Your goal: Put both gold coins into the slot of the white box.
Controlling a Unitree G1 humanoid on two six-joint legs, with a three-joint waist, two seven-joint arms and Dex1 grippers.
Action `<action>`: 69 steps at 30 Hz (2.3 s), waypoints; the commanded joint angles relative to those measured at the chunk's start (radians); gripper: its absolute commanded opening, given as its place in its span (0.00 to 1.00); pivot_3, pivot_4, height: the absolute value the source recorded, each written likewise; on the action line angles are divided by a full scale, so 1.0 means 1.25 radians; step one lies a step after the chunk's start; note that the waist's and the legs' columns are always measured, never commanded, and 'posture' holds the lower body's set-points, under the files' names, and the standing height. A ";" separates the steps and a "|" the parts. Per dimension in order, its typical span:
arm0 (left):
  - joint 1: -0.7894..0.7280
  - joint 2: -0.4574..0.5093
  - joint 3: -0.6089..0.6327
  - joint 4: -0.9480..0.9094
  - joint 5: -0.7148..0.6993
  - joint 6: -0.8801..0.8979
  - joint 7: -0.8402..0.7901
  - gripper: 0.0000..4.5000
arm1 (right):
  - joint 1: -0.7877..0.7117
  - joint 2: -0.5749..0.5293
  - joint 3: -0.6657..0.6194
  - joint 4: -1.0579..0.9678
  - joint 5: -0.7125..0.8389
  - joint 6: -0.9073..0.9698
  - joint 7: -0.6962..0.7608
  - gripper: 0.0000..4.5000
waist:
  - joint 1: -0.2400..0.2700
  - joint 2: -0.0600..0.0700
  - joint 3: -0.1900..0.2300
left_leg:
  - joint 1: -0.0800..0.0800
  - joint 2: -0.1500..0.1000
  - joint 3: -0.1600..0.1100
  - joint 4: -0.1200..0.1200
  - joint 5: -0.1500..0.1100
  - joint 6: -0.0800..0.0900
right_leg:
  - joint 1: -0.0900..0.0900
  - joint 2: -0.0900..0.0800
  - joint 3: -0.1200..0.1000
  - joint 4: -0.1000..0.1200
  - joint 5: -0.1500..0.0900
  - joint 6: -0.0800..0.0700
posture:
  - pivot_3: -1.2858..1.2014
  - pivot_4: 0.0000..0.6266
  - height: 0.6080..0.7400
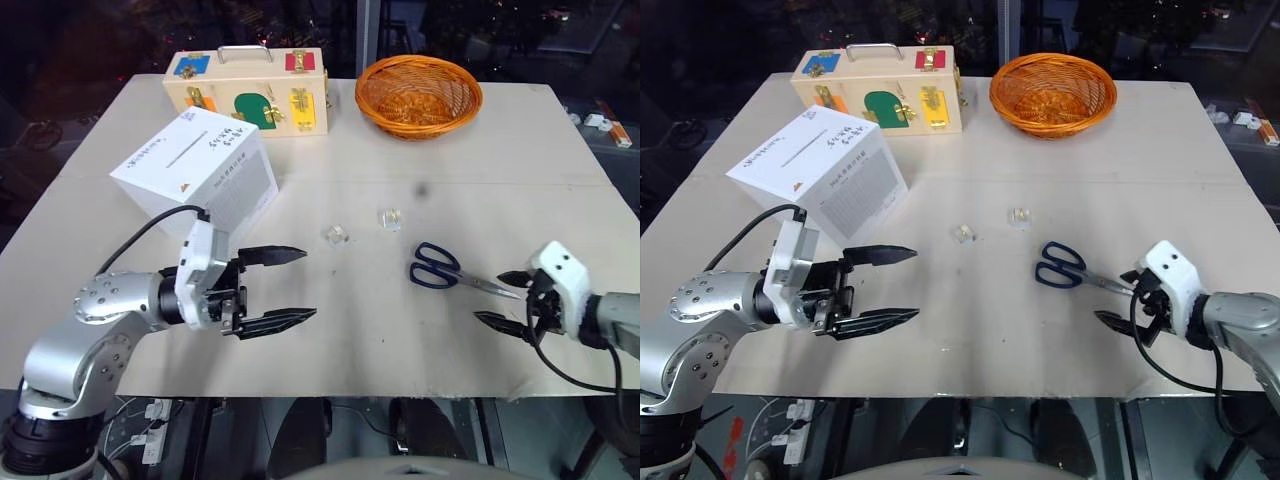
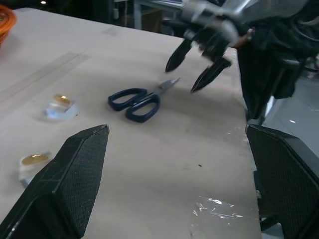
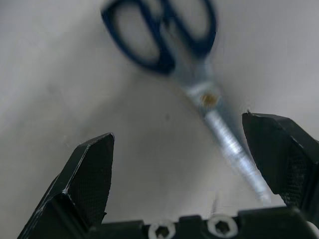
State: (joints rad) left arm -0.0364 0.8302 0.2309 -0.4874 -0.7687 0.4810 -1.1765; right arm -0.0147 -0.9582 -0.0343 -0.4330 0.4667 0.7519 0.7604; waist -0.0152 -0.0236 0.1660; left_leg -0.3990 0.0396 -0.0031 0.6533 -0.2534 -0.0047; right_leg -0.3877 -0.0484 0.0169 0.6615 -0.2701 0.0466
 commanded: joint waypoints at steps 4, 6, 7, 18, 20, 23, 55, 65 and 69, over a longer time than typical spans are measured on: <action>0.077 0.015 0.065 -0.085 -0.043 -0.013 -0.018 0.99 | -0.095 0.057 0.074 0.138 -0.077 -0.068 0.016 1.00 | 0.000 0.000 0.001 | 0.000 0.000 0.000 0.000 0.000 0.000 | 0.000 0.000 0.000 0.001 0.000 0.000 | 0.52 0.24 0.90; 0.111 0.016 0.086 -0.123 -0.057 -0.008 -0.007 1.00 | -0.106 0.067 0.091 0.170 -0.093 -0.079 0.027 0.95 | 0.000 0.000 0.000 | 0.000 0.000 0.000 0.000 0.000 0.000 | 0.000 0.000 0.000 0.001 0.000 0.000 | 0.52 0.24 0.90; 0.138 0.015 0.105 -0.156 -0.071 -0.004 0.004 1.00 | -0.108 0.073 0.102 0.186 -0.103 -0.084 0.031 0.89 | 0.000 -0.001 0.000 | 0.000 0.000 0.000 0.000 0.000 0.000 | 0.000 0.000 0.000 0.001 0.000 0.000 | 0.52 0.24 0.90; 0.253 0.027 0.201 -0.390 -0.215 0.035 0.181 1.00 | -0.089 0.109 0.055 0.212 -0.118 -0.084 0.021 0.06 | 0.004 -0.006 -0.004 | 0.009 0.001 0.000 0.001 0.000 0.000 | 0.008 0.000 0.000 0.001 -0.001 -0.002 | 0.52 0.24 0.90; 0.262 0.031 0.208 -0.423 -0.248 0.040 0.233 1.00 | -0.062 0.116 -0.002 0.189 -0.104 -0.062 -0.010 0.06 | 0.008 -0.006 -0.004 | 0.009 0.001 0.000 0.001 0.000 0.000 | 0.008 0.000 0.000 0.001 -0.001 -0.003 | 0.52 0.24 0.90; 0.276 0.042 0.216 -0.446 -0.294 0.042 0.314 1.00 | -0.037 0.140 -0.088 0.174 -0.101 -0.007 -0.089 0.06 | 0.015 -0.005 -0.004 | 0.008 0.000 -0.001 0.001 0.000 0.000 | 0.008 0.000 0.000 0.001 0.000 0.000 | 0.52 0.24 0.90; 0.062 -0.021 0.002 0.021 0.004 -0.024 0.304 1.00 | -0.399 0.474 0.017 -0.068 -0.056 0.350 -0.472 0.81 | -0.009 0.002 -0.001 | -0.014 -0.001 -0.001 0.000 0.001 -0.003 | -0.016 -0.001 0.001 0.003 0.001 0.000 | 0.52 0.24 0.90; 0.126 -0.045 0.068 0.018 0.022 -0.046 0.275 1.00 | -0.517 0.589 0.151 0.133 -0.160 0.276 -0.512 0.63 | -0.004 0.002 0.000 | -0.013 -0.001 -0.001 0.000 0.000 0.000 | -0.016 0.000 0.001 0.005 0.001 0.000 | 0.52 0.24 0.90; 0.147 -0.050 0.087 0.027 0.030 -0.055 0.260 1.00 | -0.541 0.611 0.165 0.172 -0.186 0.265 -0.515 0.41 | -0.003 0.002 0.000 | -0.013 -0.001 -0.001 0.000 0.000 -0.001 | -0.016 0.000 0.001 0.006 0.001 0.000 | 0.52 0.24 0.90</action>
State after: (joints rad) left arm 0.1459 0.7681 0.3081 -0.4369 -0.7310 0.4375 -0.8354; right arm -0.6644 -0.2025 0.1705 -0.2065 0.2479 1.1076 0.1220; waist -0.0190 -0.0206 0.1654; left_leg -0.4156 0.0384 -0.0040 0.6534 -0.2531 -0.0054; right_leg -0.4083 -0.0489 0.0182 0.6687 -0.2694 0.0465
